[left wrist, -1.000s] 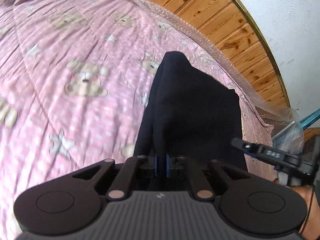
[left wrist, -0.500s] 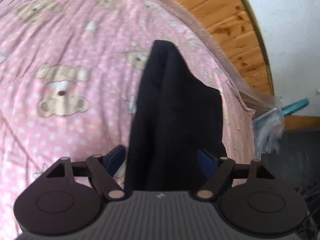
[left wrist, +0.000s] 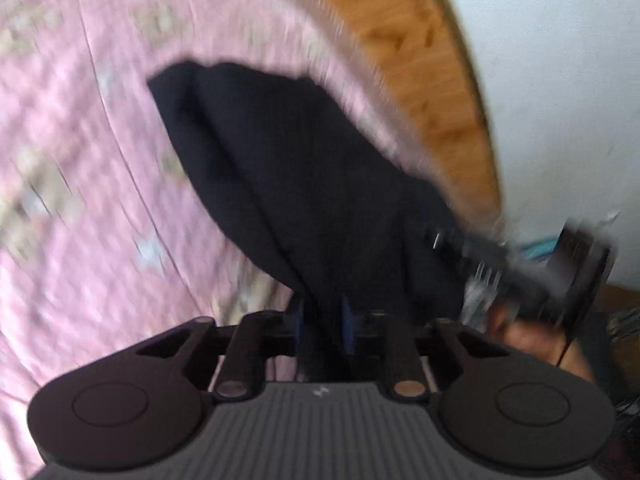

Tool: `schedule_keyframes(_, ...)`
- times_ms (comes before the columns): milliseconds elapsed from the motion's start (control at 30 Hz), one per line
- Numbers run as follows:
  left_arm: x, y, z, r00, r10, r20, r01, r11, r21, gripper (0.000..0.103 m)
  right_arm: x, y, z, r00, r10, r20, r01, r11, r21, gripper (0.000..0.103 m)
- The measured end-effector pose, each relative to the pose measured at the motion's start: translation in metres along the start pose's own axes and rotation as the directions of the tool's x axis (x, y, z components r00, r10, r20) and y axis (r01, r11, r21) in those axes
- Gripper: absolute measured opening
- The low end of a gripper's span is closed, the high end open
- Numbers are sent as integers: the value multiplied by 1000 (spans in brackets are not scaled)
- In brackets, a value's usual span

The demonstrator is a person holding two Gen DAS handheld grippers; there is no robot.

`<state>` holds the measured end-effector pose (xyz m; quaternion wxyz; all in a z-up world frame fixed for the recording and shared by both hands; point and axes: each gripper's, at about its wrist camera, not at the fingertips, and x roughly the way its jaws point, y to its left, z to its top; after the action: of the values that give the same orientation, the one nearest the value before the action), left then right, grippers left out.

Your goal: Fold clothes

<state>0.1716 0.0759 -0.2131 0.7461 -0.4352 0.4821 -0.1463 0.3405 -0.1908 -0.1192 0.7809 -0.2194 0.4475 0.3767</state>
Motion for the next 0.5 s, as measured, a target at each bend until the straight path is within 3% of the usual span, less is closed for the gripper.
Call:
schedule_keyframes(33,0,3,6,1000,-4,6,4,1000,-2,21,11,-13,-7,998,-43,-42,44,999,32,34)
schedule_keyframes(67,-1,5,12,1000,-9,11,9,1000,-5,22,12,-21,-19,996,-76,-57,81,991,107,43)
schedule_keyframes(133,-2,11,24,1000,-17,22,17,1000,-9,26,-14,-24,-52,994,-109,22,98,950,298,43)
schedule_keyframes(167,-2,14,30,999,-21,28,22,1000,-12,35,-28,-26,-68,990,-132,59,99,915,390,42)
schedule_keyframes(233,-3,19,42,999,-30,39,30,999,-16,47,-52,-25,-103,978,-156,135,50,815,577,42)
schedule_keyframes(267,-4,22,49,998,-34,45,35,999,-18,52,-59,-16,-127,973,-111,201,-58,728,684,43)
schedule_keyframes(333,-5,27,61,998,-42,56,43,999,-23,56,-69,4,-174,940,-52,336,-267,500,824,45)
schedule_keyframes(400,3,29,76,998,-30,52,31,999,-17,57,-54,30,-210,910,-16,413,-391,292,873,45)
schedule_keyframes(467,23,25,90,999,-21,26,21,1000,0,57,-35,49,-233,902,-5,432,-426,157,891,45)
schedule_keyframes(500,29,24,93,1000,-17,22,17,1000,0,57,-26,56,-237,898,5,439,-437,118,892,45)
